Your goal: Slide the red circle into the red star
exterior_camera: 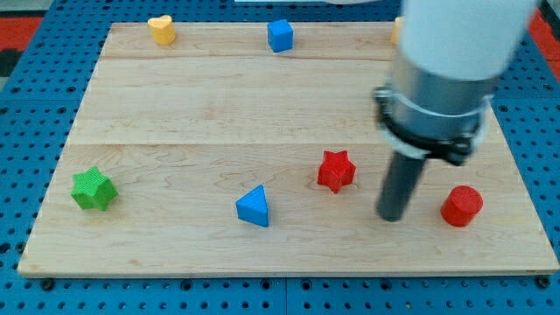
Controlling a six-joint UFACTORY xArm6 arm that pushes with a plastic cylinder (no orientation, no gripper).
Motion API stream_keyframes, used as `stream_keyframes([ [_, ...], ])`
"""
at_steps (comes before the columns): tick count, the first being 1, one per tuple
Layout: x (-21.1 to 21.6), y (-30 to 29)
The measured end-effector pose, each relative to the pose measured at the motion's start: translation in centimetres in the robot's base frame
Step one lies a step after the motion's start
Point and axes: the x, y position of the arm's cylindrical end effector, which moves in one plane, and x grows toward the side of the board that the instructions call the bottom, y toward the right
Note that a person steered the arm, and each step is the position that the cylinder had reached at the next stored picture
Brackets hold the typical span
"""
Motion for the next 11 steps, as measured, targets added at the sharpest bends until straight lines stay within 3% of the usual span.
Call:
stream_keyframes([
  [2, 3.3, 8.6],
  [3, 2.5, 12.3],
  [5, 0.6, 3.6],
  [7, -3.5, 12.0],
  [10, -3.4, -1.9],
  [11, -3.9, 0.4],
])
